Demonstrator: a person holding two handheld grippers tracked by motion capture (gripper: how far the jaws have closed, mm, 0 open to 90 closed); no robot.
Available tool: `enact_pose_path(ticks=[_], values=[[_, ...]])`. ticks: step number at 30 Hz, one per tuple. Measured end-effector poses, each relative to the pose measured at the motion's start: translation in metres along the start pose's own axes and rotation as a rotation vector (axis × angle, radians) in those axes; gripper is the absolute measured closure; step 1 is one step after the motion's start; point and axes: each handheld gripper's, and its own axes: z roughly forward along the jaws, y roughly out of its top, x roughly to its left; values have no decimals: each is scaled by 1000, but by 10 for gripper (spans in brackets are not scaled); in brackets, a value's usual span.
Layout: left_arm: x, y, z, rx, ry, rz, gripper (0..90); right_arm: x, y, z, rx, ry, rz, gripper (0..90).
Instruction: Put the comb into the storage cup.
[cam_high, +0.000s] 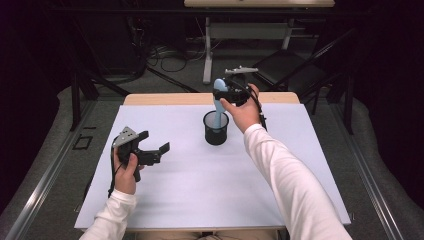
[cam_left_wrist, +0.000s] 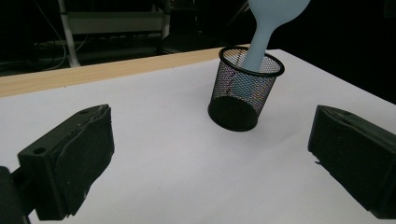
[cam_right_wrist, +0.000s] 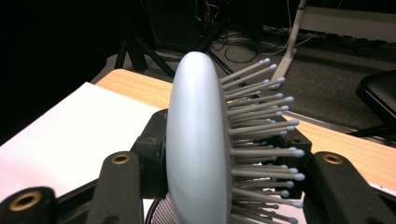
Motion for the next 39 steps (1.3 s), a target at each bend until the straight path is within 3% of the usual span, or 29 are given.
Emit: enact_pose_path(ticks=[39], values=[[0,-2,2,7,-1,2,7,5,-22,21,27,-6,-22,479]])
